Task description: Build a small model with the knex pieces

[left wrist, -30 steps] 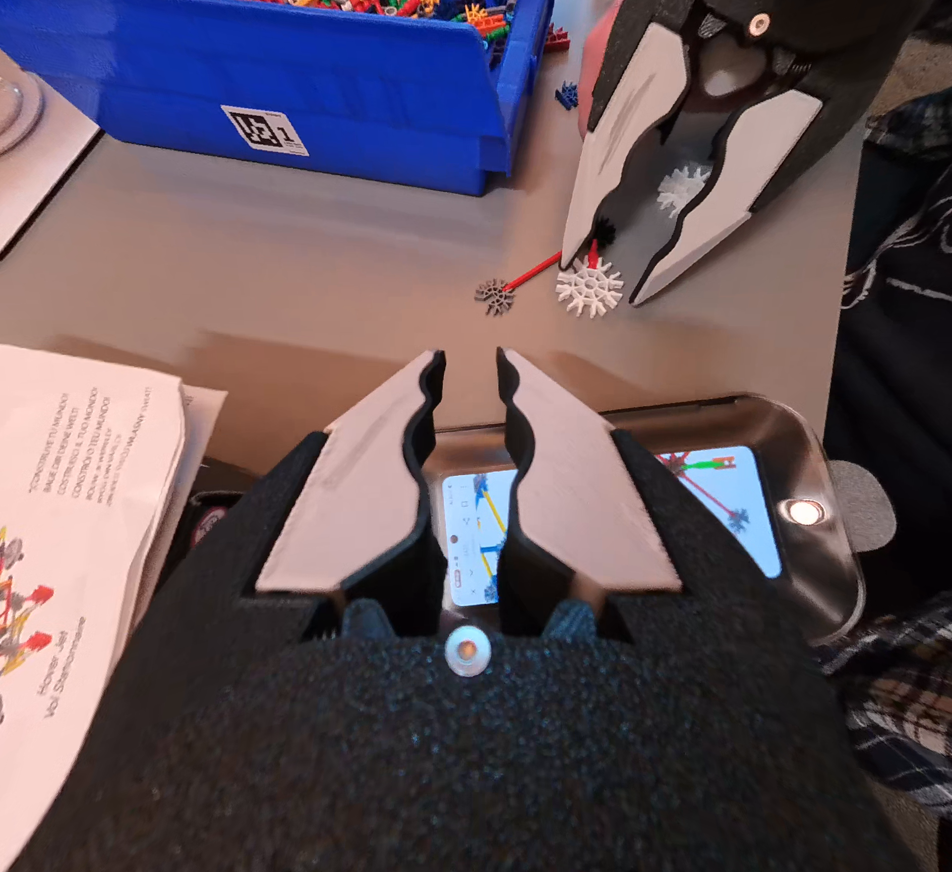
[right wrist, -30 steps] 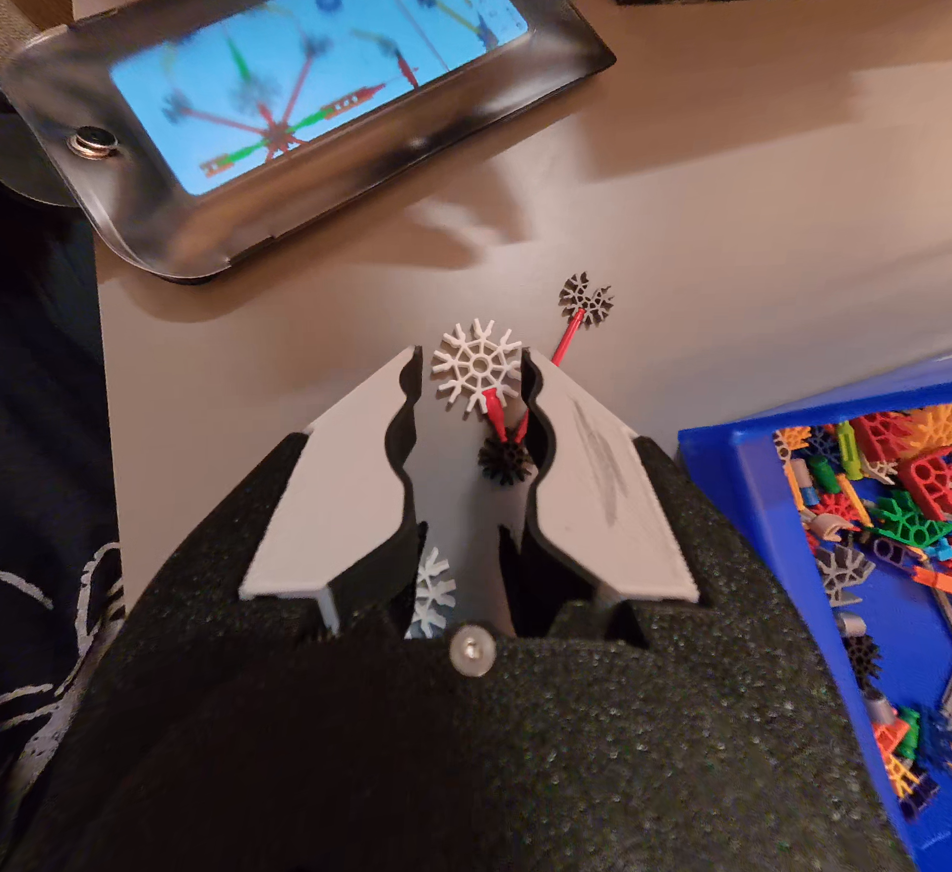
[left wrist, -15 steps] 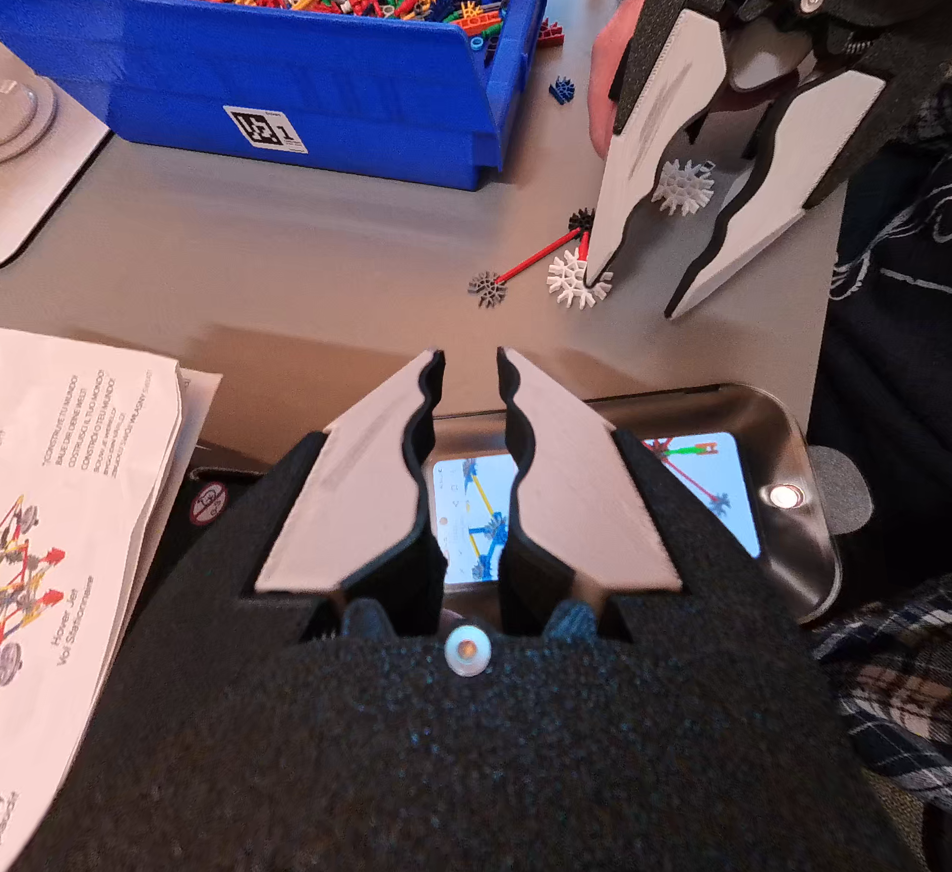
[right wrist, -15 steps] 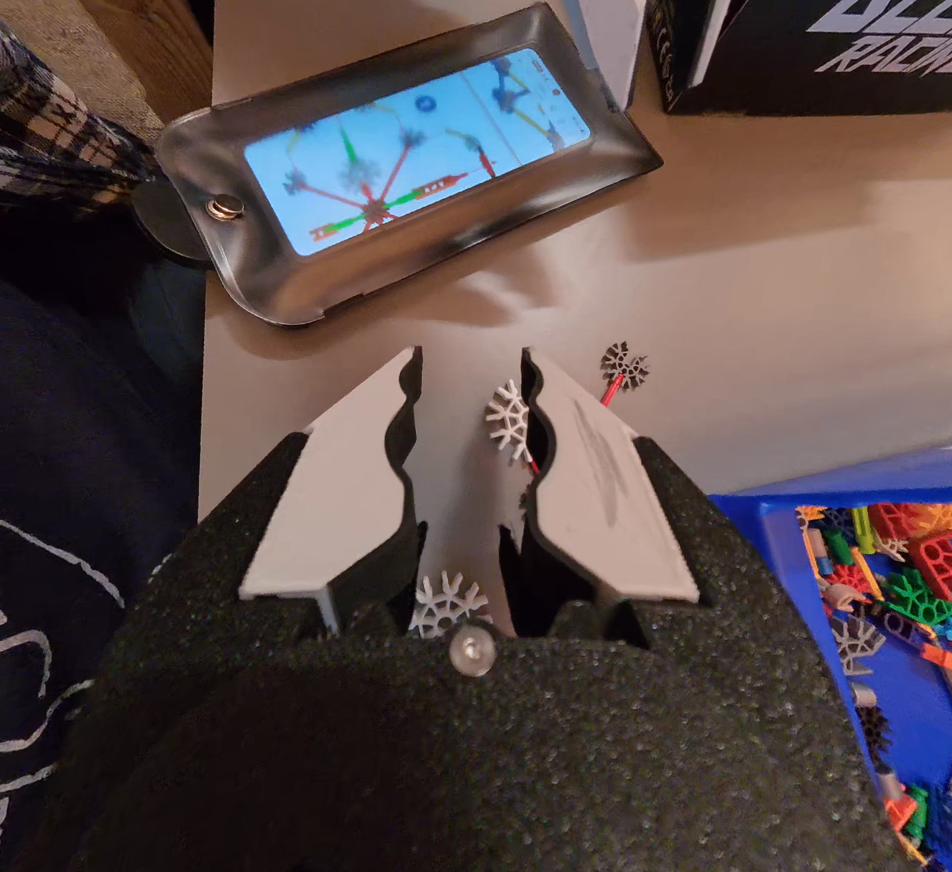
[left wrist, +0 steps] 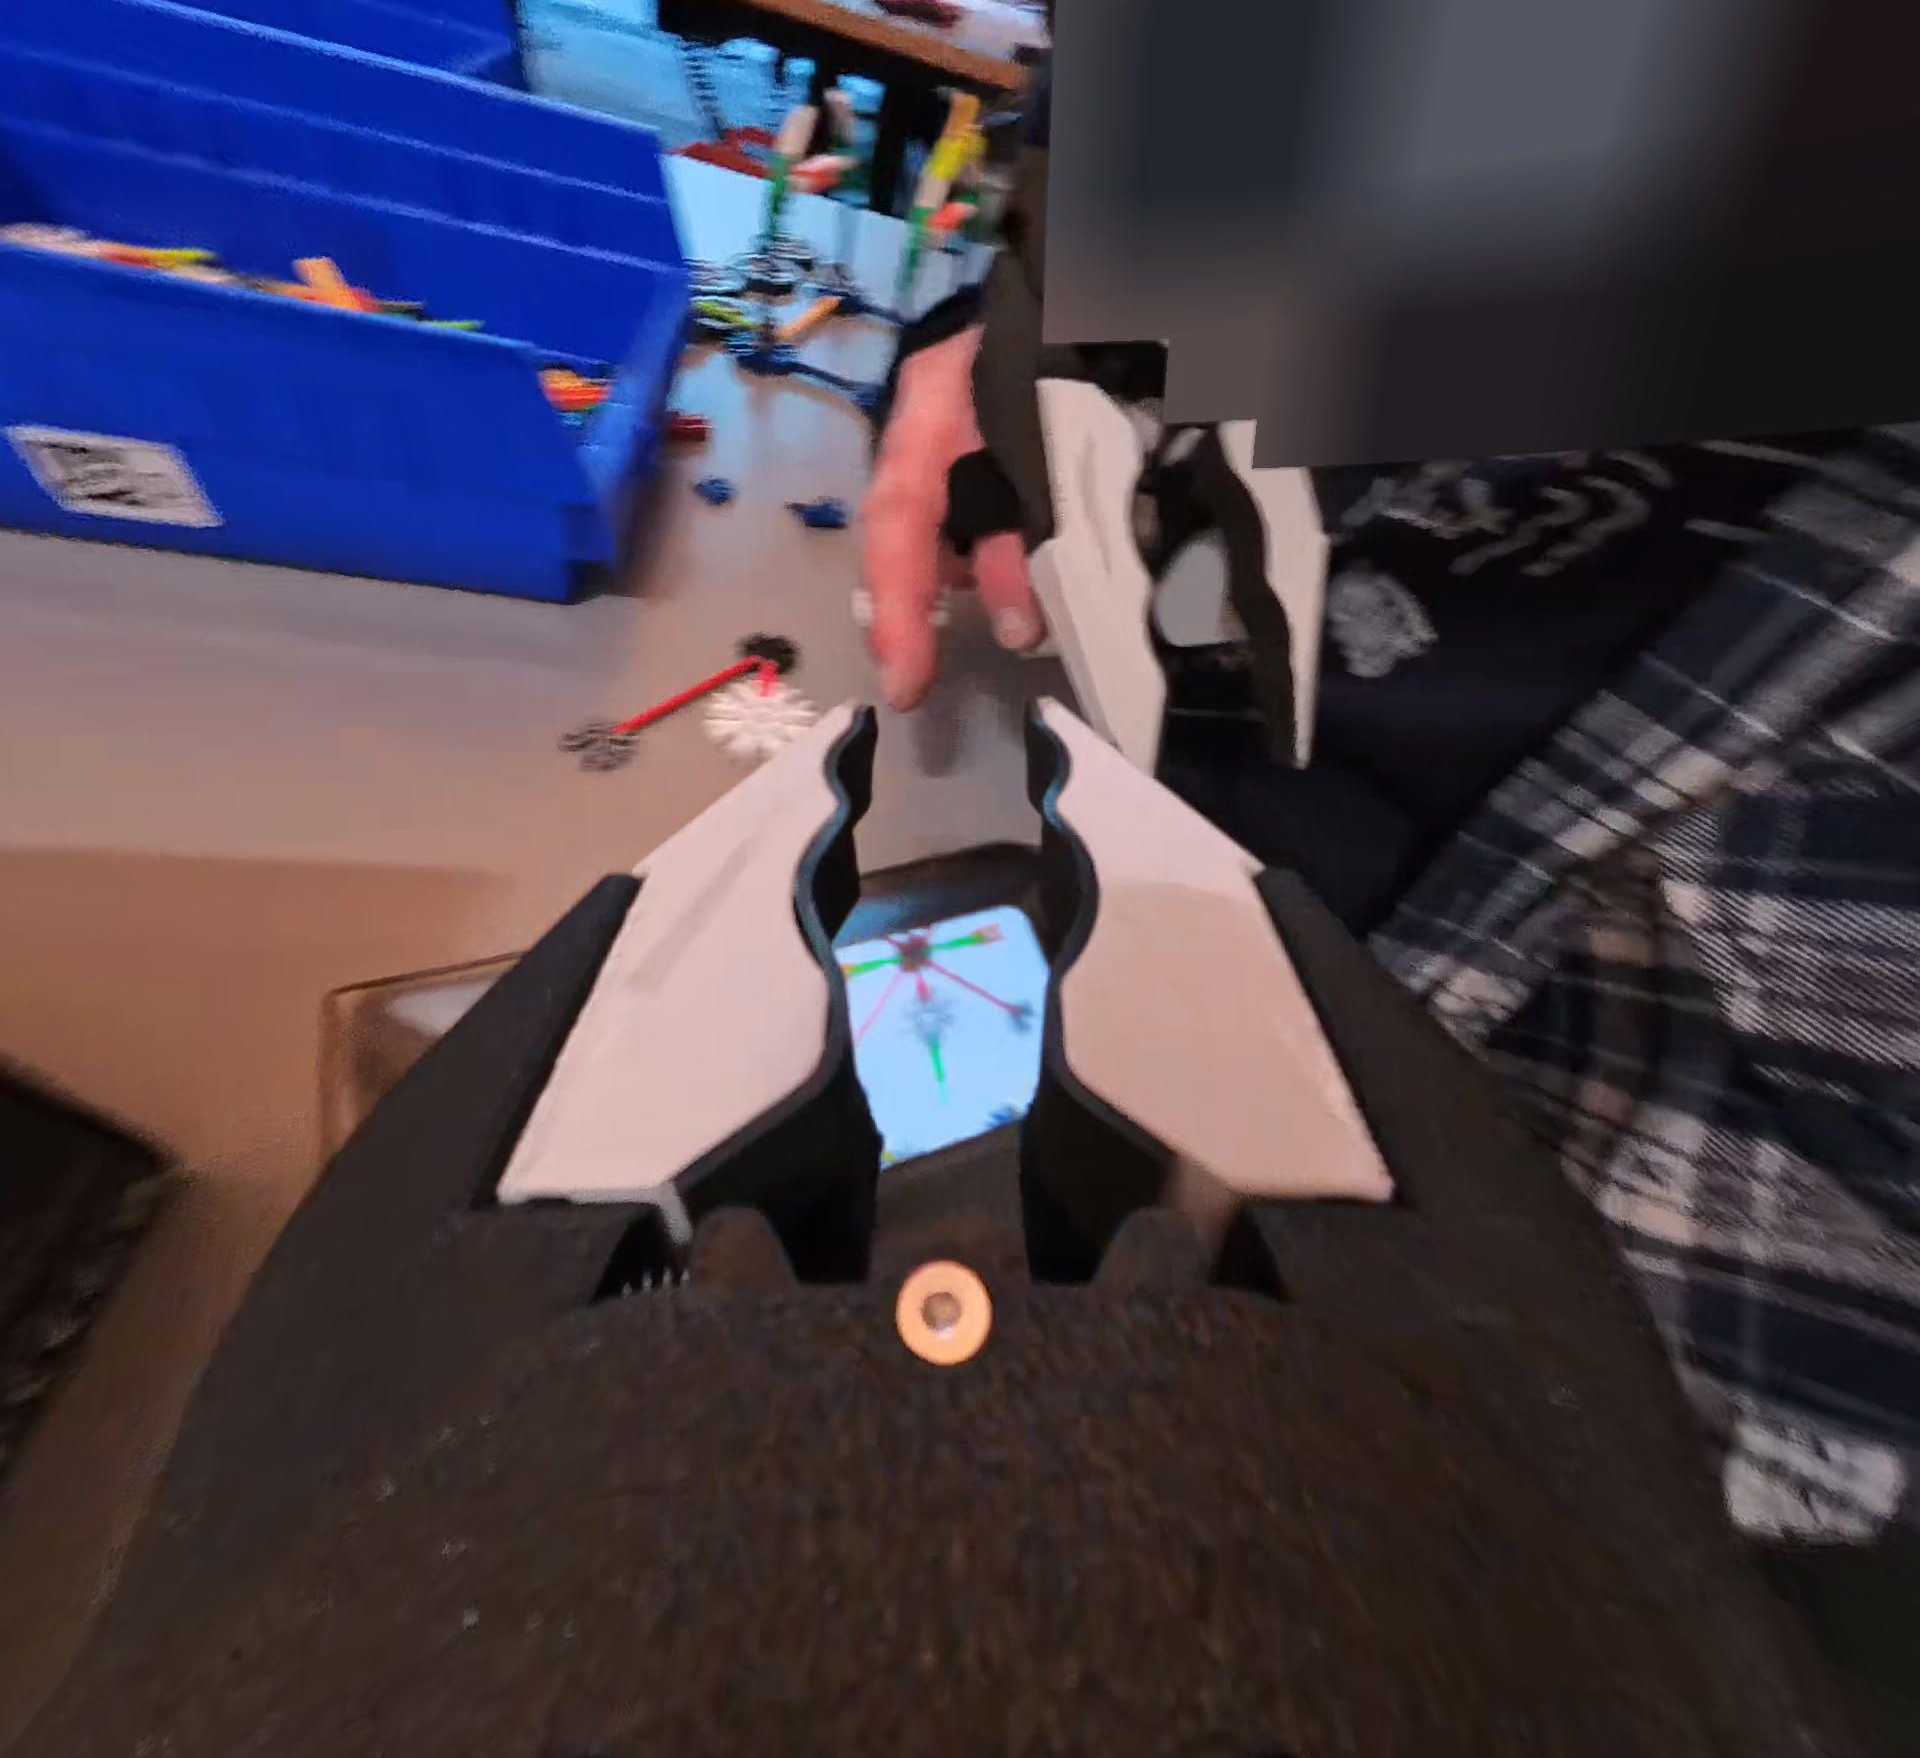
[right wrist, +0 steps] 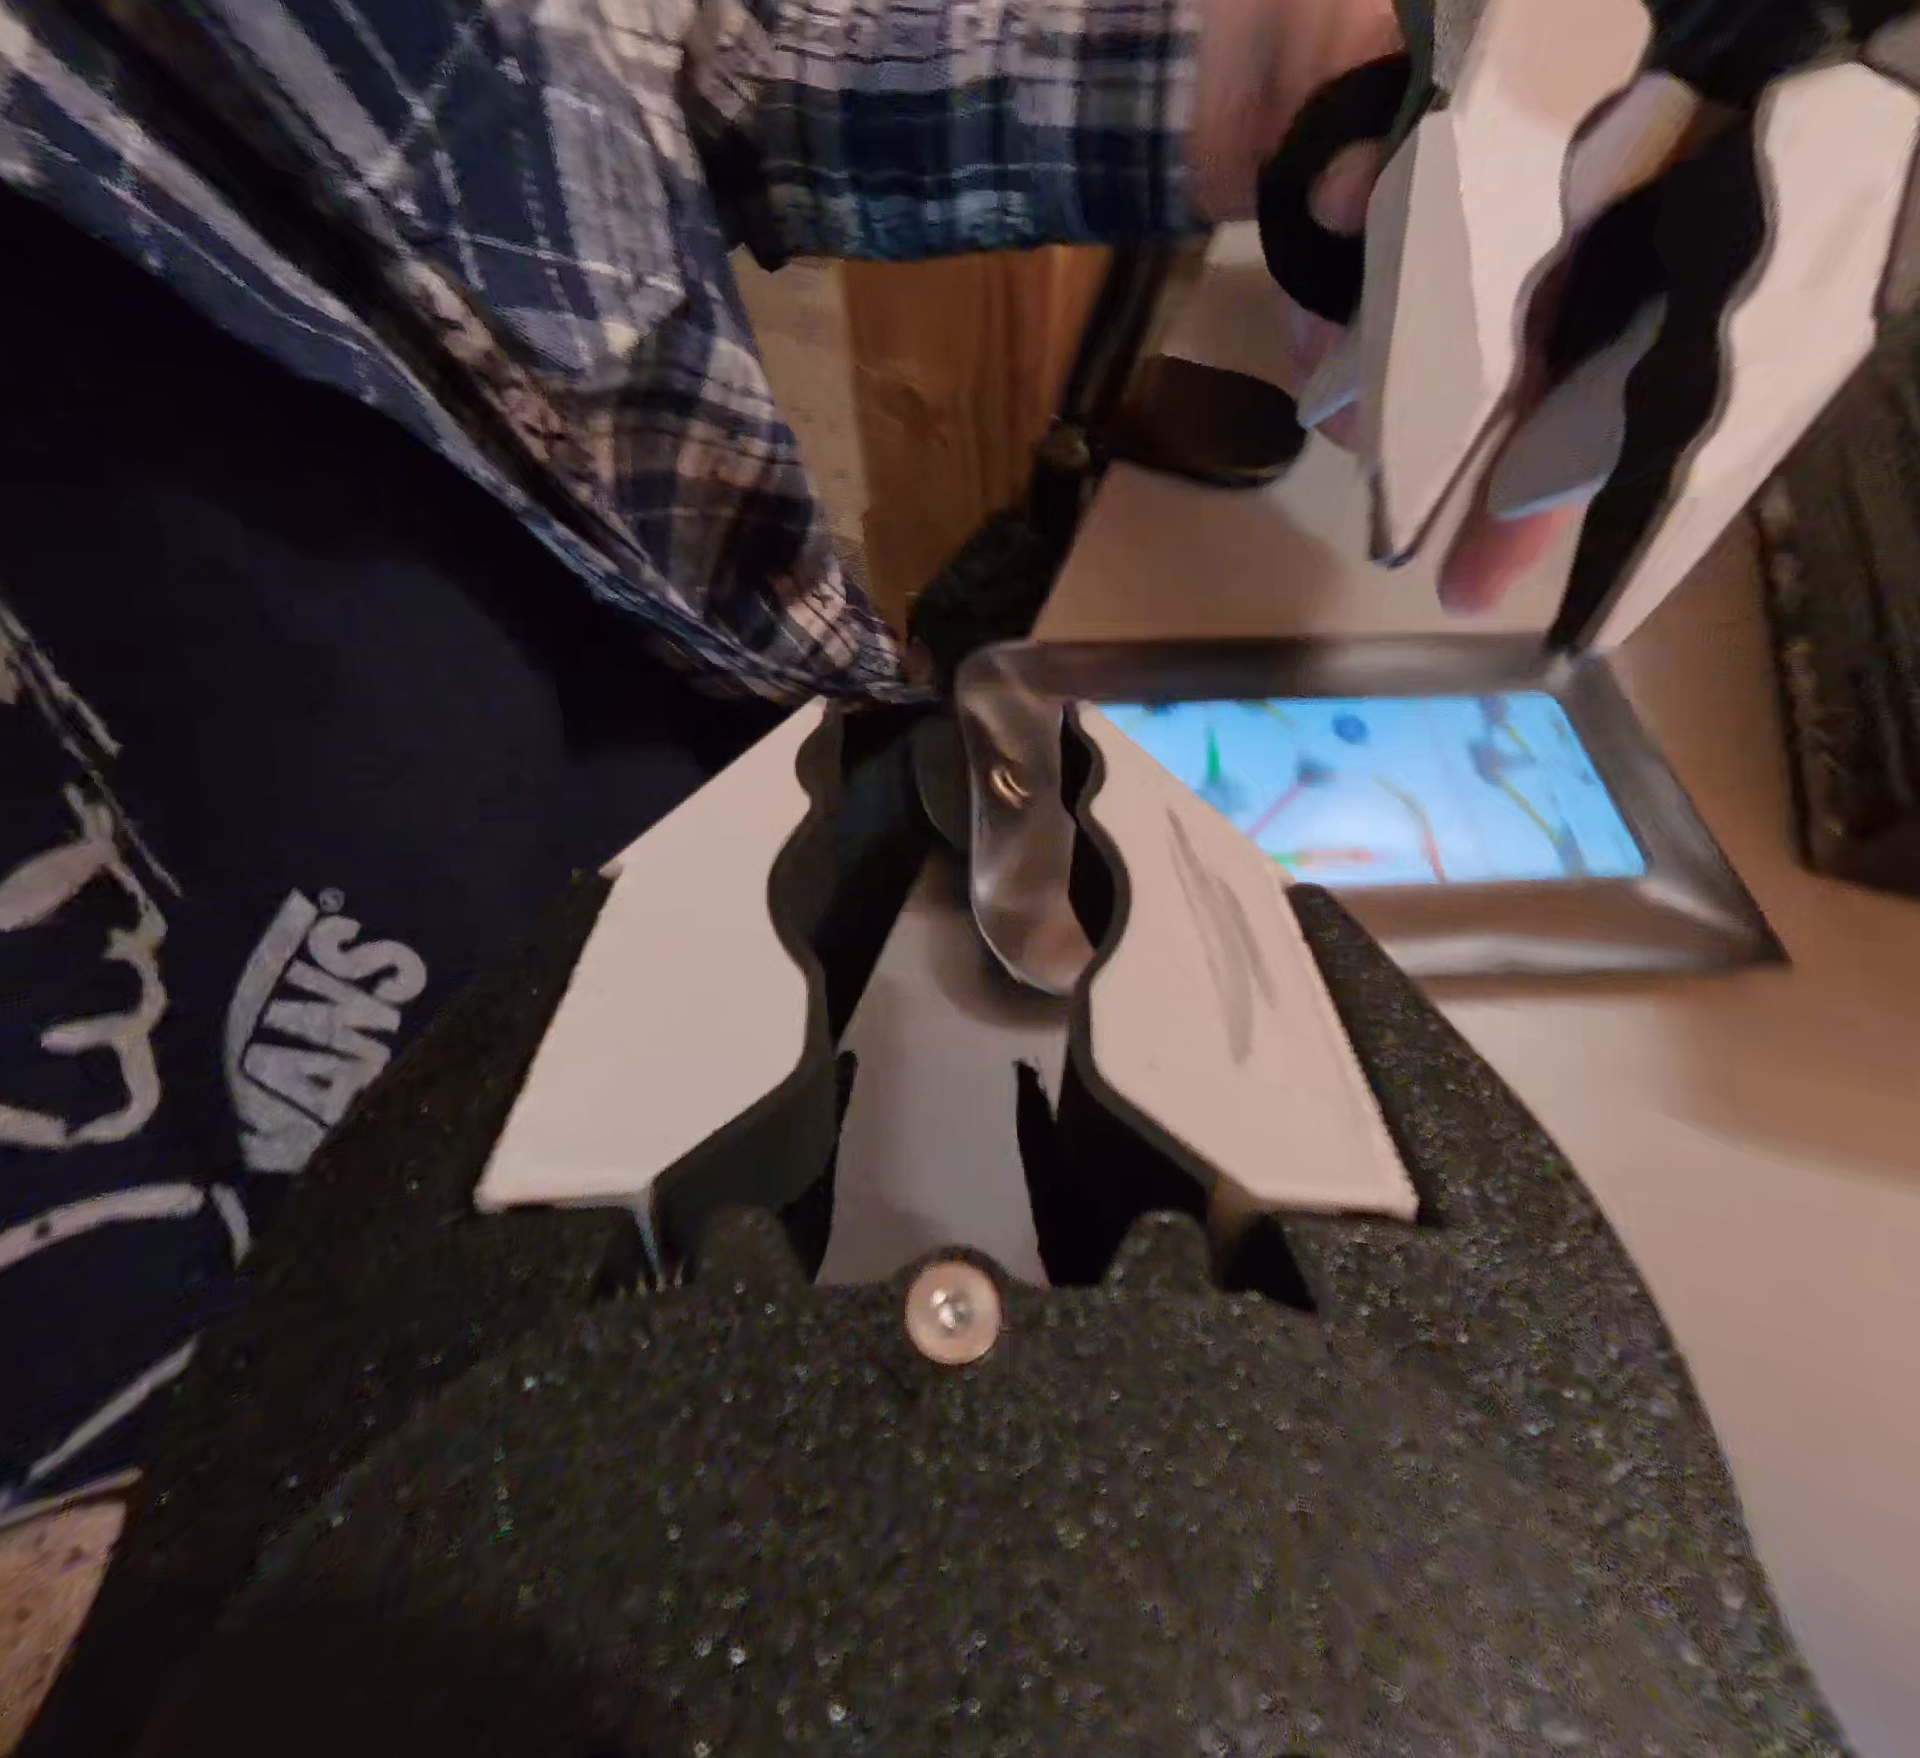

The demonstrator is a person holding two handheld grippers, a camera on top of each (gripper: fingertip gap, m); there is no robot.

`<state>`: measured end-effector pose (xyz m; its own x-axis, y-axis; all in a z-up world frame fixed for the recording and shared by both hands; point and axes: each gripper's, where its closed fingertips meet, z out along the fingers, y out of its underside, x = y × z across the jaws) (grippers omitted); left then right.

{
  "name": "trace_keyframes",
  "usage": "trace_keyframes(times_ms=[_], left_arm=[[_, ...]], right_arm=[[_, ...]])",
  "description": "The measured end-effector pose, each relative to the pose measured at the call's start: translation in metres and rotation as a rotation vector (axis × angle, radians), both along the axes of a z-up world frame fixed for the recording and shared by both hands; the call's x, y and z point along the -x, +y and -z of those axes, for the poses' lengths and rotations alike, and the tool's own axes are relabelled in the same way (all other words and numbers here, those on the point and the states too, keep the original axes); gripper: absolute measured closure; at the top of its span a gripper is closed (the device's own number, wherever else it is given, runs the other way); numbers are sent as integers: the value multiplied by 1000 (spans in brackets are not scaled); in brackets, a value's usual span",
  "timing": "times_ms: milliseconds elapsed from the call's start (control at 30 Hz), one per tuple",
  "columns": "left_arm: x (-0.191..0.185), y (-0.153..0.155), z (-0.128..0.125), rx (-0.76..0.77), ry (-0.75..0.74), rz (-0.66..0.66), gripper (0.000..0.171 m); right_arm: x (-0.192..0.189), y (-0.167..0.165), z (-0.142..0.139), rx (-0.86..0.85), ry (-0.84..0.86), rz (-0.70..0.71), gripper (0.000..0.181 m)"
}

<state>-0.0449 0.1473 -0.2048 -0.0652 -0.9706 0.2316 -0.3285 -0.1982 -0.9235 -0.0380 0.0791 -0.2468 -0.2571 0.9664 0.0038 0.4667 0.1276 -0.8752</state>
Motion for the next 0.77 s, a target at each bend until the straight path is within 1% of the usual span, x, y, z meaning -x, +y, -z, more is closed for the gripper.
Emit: trace_keyframes(times_ms=[33, 67, 133, 167, 267, 333, 400, 500, 600, 700, 767], left_arm=[[3, -15, 0, -6, -13, 70, 144], [6, -25, 2, -20, -7, 114, 147], [10, -51, 9, -37, 23, 223, 157], [11, -61, 15, -35, 49, 261, 159], [12, -79, 35, -15, 124, 311, 162], [14, -83, 45, -19, 145, 321, 164], [16, -84, 52, -14, 164, 320, 165], [17, -87, 50, 27, 123, 346, 164], [18, -89, 55, 38, 143, 383, 164], [18, -89, 62, 33, 184, 403, 164], [19, -89, 61, 30, 188, 400, 165]], right_arm=[[6, -6, 3, -12, -5, -35, 141], [10, -10, 8, -26, -24, -65, 141], [17, -14, 19, -44, -60, -111, 141], [21, -15, 23, -41, -66, -130, 142], [29, -21, 26, -28, -67, -195, 145], [32, -25, 34, -33, -102, -250, 151], [32, -28, 39, -22, -130, -291, 152], [32, -32, 38, 3, -139, -351, 152], [29, -36, 43, 12, -188, -416, 153], [27, -38, 47, 47, -229, -445, 155], [25, -39, 46, 40, -236, -441, 155]])
